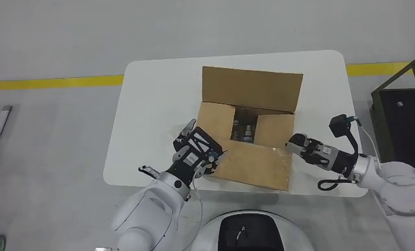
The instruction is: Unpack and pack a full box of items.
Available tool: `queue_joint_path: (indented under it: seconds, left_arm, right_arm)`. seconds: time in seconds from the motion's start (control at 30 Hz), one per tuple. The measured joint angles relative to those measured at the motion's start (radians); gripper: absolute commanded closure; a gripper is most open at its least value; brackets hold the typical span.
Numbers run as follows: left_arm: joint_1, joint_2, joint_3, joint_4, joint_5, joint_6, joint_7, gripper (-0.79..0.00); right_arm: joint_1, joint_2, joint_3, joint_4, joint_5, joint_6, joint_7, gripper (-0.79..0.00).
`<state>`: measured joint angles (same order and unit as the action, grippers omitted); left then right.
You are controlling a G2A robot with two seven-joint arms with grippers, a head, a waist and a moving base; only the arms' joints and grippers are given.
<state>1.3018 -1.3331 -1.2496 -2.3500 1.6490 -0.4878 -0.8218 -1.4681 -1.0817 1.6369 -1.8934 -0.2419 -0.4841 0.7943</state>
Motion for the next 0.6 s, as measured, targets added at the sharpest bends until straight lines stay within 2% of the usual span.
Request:
queue_joint_path:
  seconds: [0.13,0.3,0.6]
  left_arm:
    - [0.001,0.002,0.002,0.0,-0.004,0.0,-0.006,-0.785]
    - [-0.001,0.005,0.003,0.0,-0.009,-0.001,-0.009,-0.785]
    - [-0.005,0.009,0.004,0.0,-0.02,0.0,-0.012,-0.785]
  right_arm:
    - [-0.016,0.006,0.007,-0.021,0.021,-0.012,0.035,-0.342]
    - [-0.035,0.016,0.006,-0.047,0.012,-0.041,0.098,-0.332]
    - [-0.072,0.029,-0.004,-0.099,0.092,-0.072,0.163,-0.329]
